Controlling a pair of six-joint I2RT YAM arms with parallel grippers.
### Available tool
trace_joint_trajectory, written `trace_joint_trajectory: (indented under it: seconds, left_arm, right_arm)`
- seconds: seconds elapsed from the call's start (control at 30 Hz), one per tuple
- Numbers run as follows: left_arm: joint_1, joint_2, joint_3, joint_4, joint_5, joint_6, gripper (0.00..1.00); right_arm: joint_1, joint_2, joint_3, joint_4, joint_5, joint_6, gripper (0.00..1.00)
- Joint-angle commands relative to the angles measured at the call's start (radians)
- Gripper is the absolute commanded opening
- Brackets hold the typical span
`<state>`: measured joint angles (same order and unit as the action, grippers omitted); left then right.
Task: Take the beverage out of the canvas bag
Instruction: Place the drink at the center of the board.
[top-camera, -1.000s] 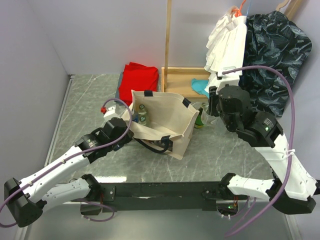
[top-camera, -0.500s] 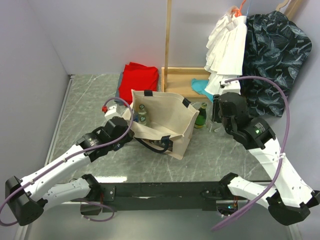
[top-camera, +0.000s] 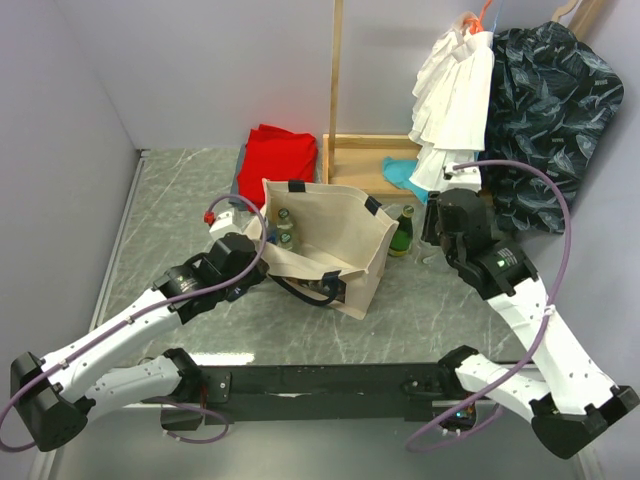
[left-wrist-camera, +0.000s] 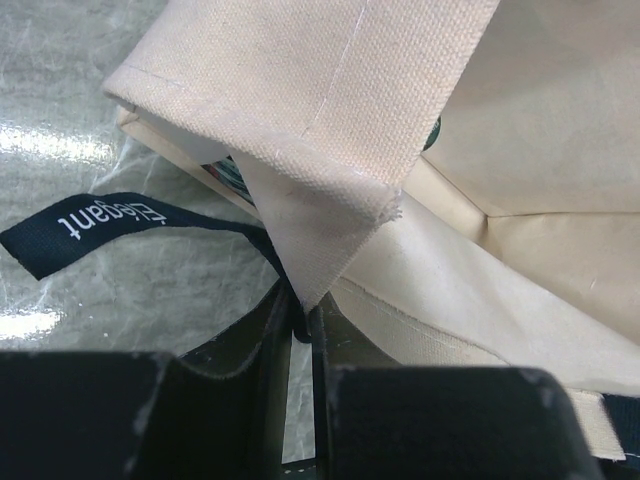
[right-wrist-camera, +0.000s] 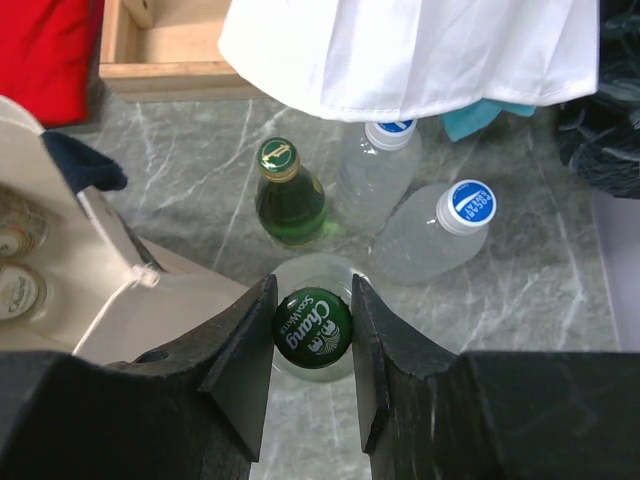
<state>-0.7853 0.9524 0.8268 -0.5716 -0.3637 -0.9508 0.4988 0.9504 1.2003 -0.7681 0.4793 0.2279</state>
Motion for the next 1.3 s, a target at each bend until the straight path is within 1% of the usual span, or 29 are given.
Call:
trace_joint_trajectory:
  seconds: [0.0,0.23,0.5,0.77,1.13,1.27]
  left_arm:
    - [-0.009,-0.01,0.02,-0.02,0.037,0.009,0.15]
    - [-0.009,-0.037,0.005,-0.019,0.029,0.003,0.16]
    - [-0.009,-0.03,0.009,-0.019,0.029,0.006,0.16]
    - [-0.009,-0.035,0.006,-0.027,0.025,0.001,0.16]
    - [-0.009,-0.032,0.009,-0.033,0.017,0.003,0.16]
    - [-0.009,-0.033,0.006,-0.03,0.019,0.004,0.17]
  right_arm:
    - [-0.039,-0.022,-0.036,0.211,-0.001,0.028,0.0]
    - [-0.085,-0.027,-0.116,0.28,-0.05,0.045,0.0]
    - [-0.121,-0.009,-0.179,0.337,-0.057,0.068,0.0]
    - [-0.123,0.027,-0.211,0.394,-0.045,0.079,0.0]
    - [-0.134,0.09,-0.261,0.452,0.031,0.102,0.0]
    - [-0.138,0.091,-0.294,0.495,0.033,0.116,0.0]
